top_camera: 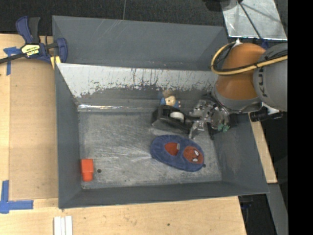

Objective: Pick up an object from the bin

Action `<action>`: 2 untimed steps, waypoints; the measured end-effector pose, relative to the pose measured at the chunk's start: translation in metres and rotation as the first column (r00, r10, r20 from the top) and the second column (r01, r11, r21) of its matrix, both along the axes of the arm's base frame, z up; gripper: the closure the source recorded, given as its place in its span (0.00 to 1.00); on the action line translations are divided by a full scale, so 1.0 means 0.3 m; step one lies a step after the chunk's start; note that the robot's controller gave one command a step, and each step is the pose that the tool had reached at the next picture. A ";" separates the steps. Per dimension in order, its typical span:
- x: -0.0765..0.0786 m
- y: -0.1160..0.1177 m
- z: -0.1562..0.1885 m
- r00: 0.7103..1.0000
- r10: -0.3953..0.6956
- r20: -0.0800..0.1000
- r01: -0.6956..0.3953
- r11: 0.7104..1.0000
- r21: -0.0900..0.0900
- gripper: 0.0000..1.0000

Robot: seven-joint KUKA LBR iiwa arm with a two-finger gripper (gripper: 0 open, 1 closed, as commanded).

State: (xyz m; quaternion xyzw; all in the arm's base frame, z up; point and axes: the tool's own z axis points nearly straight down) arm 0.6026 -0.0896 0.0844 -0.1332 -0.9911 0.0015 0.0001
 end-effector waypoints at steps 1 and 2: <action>0.000 0.000 0.000 1.000 0.000 0.000 0.000 1.000 0.000 1.00; 0.000 0.000 0.000 1.000 0.000 0.000 0.000 1.000 0.000 1.00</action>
Offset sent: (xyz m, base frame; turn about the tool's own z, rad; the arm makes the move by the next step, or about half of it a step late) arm 0.0000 0.0000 0.0000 0.0000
